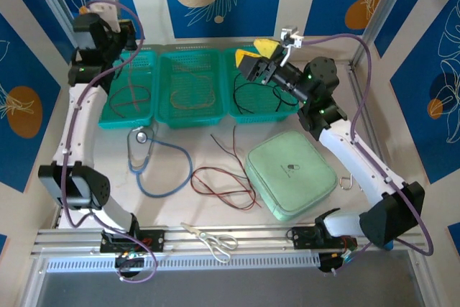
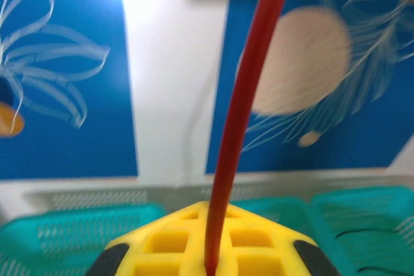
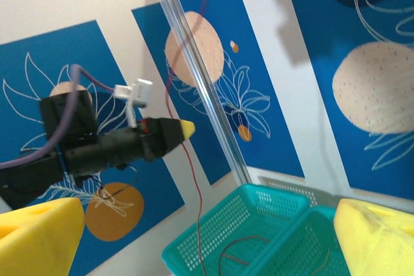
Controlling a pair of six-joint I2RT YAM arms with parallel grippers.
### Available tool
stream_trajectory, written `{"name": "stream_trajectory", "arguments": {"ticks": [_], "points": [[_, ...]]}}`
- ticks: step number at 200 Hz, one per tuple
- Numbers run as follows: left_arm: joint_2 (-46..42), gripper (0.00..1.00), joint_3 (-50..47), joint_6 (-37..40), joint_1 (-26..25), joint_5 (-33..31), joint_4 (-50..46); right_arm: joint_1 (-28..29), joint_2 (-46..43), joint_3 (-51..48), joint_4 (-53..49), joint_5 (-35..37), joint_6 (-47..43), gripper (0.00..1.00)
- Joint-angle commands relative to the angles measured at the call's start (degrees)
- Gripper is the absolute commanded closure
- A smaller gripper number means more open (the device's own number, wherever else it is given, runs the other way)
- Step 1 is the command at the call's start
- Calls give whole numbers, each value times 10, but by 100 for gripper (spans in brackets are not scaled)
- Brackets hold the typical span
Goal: Untangle the cables
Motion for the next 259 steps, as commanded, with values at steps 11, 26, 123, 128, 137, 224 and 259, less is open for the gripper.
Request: {"name": "stream_trajectory", "arguments": {"ticks": [11, 26, 123, 128, 137, 224, 259], "points": [[39, 100, -74, 22, 17, -75, 25, 3, -21, -12, -21, 5, -8, 1], [51, 100, -102, 7, 34, -71, 39, 2, -31, -10, -42, 2, -26, 1], [181, 100, -9, -113, 83, -38, -195, 0, -47, -19, -71, 2, -34, 1], [183, 100, -14, -116, 85, -33, -196, 0, -47, -19, -71, 3, -35, 1], [185, 100, -23, -123, 87, -25, -194, 0, -49, -19, -72, 4, -36, 1], [182, 100, -99, -123, 116, -33, -192, -1, -51, -32, -72, 6, -33, 1], [277, 100, 31, -123, 126, 31, -299, -4, -42, -22, -68, 2, -28, 1]]}}
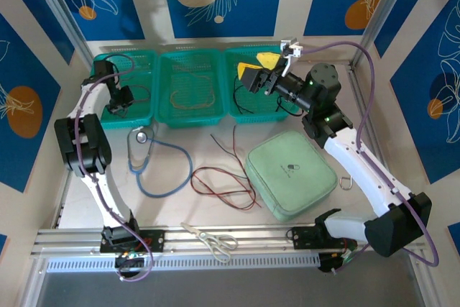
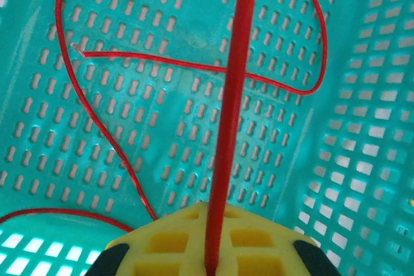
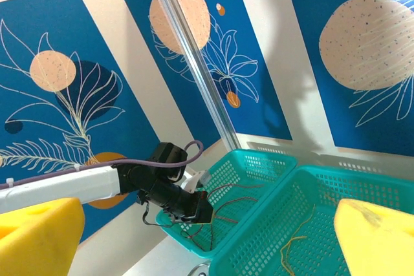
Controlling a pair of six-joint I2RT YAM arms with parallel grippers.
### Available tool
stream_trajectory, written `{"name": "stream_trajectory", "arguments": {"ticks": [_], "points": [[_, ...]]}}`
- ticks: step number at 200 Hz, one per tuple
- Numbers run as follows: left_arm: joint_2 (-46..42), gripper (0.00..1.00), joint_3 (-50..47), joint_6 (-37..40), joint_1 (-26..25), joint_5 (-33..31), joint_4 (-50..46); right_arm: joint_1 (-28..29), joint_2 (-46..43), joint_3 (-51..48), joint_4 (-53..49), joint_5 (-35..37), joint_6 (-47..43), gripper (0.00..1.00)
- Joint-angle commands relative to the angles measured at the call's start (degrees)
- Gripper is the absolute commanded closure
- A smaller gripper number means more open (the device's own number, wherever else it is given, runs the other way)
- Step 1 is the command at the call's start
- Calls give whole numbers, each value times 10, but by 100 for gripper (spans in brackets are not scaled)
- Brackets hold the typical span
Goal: Untangle the cables
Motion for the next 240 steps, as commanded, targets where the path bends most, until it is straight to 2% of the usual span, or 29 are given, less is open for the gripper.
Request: {"name": "stream_trajectory", "arguments": {"ticks": [1, 33, 39, 47, 50, 55, 66, 102, 133, 210, 240], "points": [[50, 100, 82, -4, 8, 36, -56, -3, -1, 5, 10, 3, -2, 1], [98, 99, 146, -5, 7, 34, -75, -3, -13, 9, -10, 2, -11, 1], [101, 86, 156, -6, 7, 37, -83, -3, -15, 8, -14, 3, -14, 1], [98, 56, 155, -6, 5, 33, -78, -3, -19, 4, -20, 5, -17, 1], [95, 49, 151, -5, 4, 29, -75, -4, -20, 3, -21, 6, -18, 1], [91, 42, 146, -3, 3, 20, -71, -5, -22, 1, -23, 8, -19, 1], [75, 35, 131, 4, 2, 13, -59, -9, -24, -5, -23, 9, -17, 1], [-31, 25, 23, 47, -22, -6, 45, -20, -25, -12, -32, 9, -15, 1], [-63, 13, 34, 52, -40, -25, 4, -25, -29, -15, -49, 13, -10, 1], [-141, 3, 2, 99, -64, -70, 3, -36, -22, -23, -83, 40, 17, 1], [-167, 2, 4, 111, -76, -77, -13, -37, -9, -7, -135, 69, 27, 1]]}}
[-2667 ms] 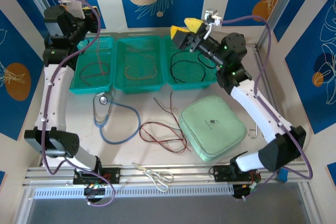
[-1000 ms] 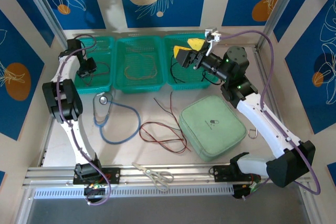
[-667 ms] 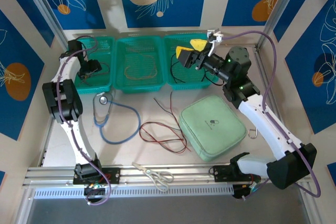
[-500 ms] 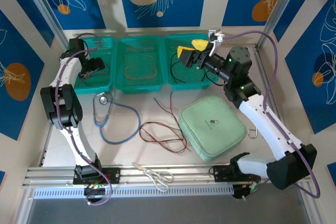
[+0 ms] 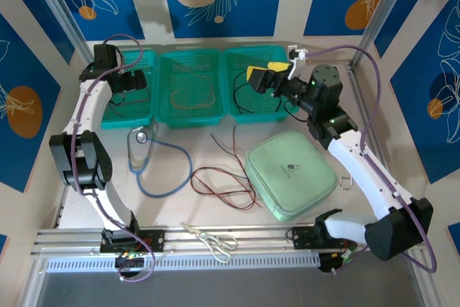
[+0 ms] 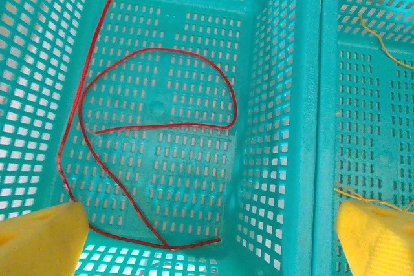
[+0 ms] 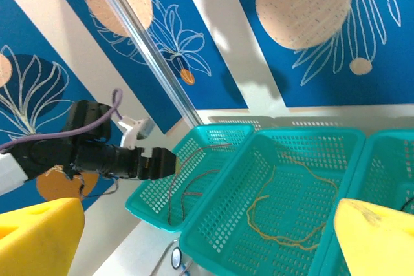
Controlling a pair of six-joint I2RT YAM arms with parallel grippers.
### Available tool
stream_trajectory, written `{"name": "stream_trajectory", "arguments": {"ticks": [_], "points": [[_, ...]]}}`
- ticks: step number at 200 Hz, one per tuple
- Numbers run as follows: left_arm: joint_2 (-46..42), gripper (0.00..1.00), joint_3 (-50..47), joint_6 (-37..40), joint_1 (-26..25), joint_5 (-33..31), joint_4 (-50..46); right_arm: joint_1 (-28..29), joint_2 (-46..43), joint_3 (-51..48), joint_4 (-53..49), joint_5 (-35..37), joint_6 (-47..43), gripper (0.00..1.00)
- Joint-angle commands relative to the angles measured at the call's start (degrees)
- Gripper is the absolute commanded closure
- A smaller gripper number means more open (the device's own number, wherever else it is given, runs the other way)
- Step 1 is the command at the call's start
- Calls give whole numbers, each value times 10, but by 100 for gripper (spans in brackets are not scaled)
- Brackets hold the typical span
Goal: Untangle the cables
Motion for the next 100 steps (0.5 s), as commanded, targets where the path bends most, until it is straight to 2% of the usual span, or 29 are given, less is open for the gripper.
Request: {"name": "stream_trajectory", "arguments": {"ticks": [1, 19, 45, 79, 100], "points": [[-41, 1, 2, 26, -12, -21, -23, -3, 8, 15, -52, 31, 13, 1], [-78, 1, -14, 35, -36, -27, -19, -2, 21, 36, -115, 52, 20, 0], [-146, 2, -58, 54, -101, -35, -7, 1, 41, 53, -207, 86, 49, 3], [-196, 3, -92, -7, -160, -3, -76, 39, 52, 42, -277, 97, 2, 7], [-246, 3, -166, -66, -202, 16, -61, 74, 49, 3, -274, 79, -40, 9]]}}
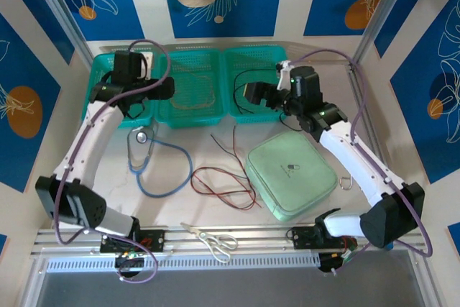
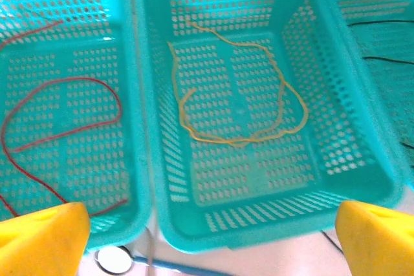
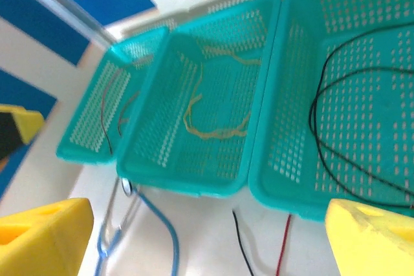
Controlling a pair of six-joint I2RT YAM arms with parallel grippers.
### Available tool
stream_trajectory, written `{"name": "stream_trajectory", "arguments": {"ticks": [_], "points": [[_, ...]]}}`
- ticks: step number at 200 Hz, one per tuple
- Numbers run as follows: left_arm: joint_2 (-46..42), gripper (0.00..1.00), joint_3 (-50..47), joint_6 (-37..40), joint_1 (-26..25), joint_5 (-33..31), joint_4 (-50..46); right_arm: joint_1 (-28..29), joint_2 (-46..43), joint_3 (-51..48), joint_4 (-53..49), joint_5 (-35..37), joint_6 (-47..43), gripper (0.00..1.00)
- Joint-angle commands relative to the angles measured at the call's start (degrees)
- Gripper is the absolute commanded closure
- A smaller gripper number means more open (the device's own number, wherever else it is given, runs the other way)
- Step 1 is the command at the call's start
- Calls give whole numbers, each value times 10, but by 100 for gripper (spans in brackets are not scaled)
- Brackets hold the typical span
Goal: Untangle the cables
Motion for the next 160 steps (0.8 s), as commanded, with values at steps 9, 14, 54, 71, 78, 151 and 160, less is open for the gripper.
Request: {"name": "stream_trajectory", "arguments": {"ticks": [9, 14, 54, 71, 78, 151, 160], "points": [[-56, 3, -99, -88, -44, 34, -32, 50, -7, -49, -29, -37, -79, 10], [-64, 3, -111, -99, -47, 34, -37, 58, -8, -60, -24, -53, -95, 11], [-128, 1, -201, -116, -44, 59, -43, 60, 11, -171, 95, -252, -187, 16], [-140, 1, -211, -132, -38, 75, -75, 85, 32, -189, 122, -276, -217, 19], [-146, 1, -219, -146, -34, 81, -82, 100, 42, -189, 123, -275, -242, 20], [-241, 3, -330, -245, -2, 99, -99, 185, 201, -99, 52, -271, -418, 40], [-256, 3, -343, -251, 2, 97, -101, 195, 223, -75, 28, -262, -432, 40]]}}
